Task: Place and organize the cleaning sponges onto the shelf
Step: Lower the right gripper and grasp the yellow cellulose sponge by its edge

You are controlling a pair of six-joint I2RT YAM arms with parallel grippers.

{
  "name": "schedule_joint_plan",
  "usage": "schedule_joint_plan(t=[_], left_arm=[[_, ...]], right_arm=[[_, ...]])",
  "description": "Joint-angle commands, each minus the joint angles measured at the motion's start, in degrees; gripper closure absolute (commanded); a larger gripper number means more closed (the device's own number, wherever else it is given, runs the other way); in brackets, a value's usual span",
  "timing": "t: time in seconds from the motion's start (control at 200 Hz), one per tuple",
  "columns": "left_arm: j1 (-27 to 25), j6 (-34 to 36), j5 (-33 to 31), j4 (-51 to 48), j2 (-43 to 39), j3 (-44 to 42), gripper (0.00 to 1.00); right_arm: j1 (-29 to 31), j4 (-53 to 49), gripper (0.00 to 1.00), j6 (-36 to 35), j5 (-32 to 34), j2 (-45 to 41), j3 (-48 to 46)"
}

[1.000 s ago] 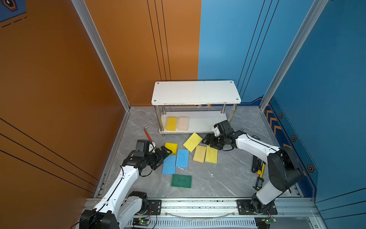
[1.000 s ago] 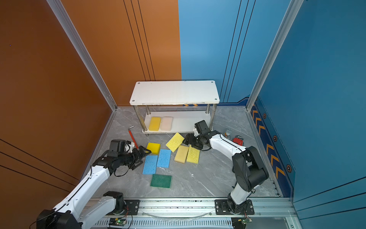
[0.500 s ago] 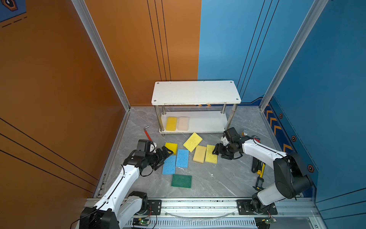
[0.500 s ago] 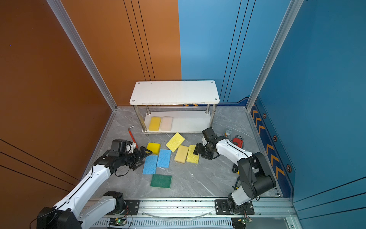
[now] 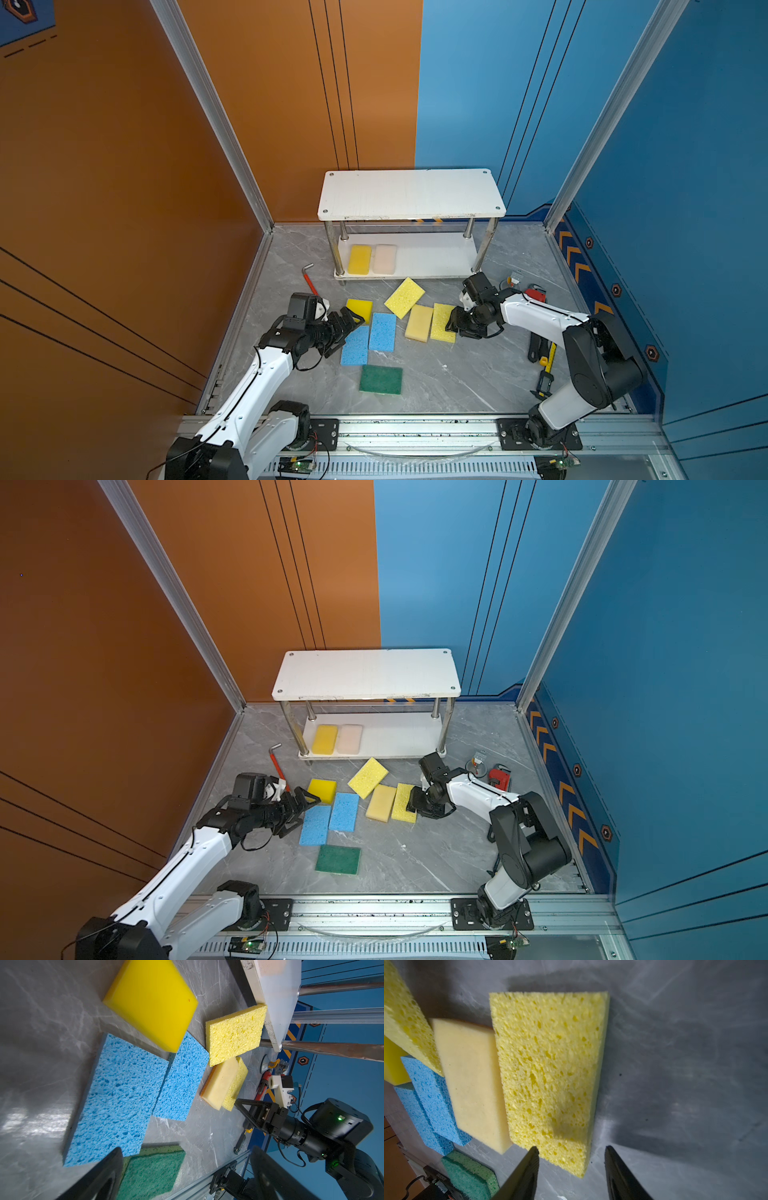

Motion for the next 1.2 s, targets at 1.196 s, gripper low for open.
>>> schedule_joint_plan(t=[1.196], left_arm=[[0.08, -0.57, 0.78, -1.26, -2.34, -2.14, 0.04]], right_arm=[[0.56, 3.23, 0.84, 1.88, 2.27, 0.45, -3.05]])
